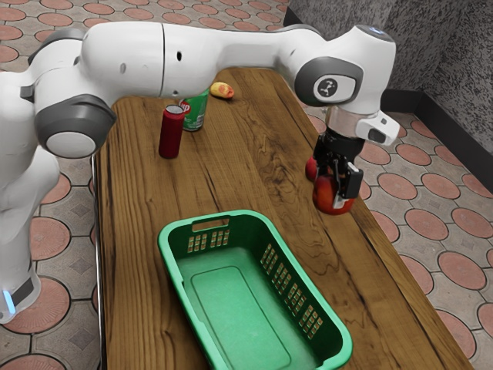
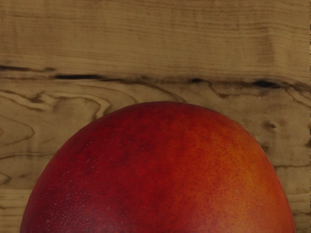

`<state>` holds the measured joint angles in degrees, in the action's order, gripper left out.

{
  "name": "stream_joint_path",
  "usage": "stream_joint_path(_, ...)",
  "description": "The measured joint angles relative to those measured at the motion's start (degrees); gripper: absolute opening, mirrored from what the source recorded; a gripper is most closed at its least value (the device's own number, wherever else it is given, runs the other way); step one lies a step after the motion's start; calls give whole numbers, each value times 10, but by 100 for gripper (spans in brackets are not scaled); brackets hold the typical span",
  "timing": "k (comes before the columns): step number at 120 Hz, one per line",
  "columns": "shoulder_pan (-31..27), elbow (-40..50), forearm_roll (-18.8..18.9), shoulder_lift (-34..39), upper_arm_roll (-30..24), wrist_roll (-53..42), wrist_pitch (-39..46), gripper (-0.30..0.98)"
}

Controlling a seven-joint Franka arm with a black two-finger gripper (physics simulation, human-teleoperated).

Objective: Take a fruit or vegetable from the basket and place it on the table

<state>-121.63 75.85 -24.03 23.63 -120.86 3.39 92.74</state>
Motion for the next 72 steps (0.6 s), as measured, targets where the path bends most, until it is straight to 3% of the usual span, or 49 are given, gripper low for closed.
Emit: stream_joint_path(72, 1, 3, 3, 1, -4, -4, -3, 66)
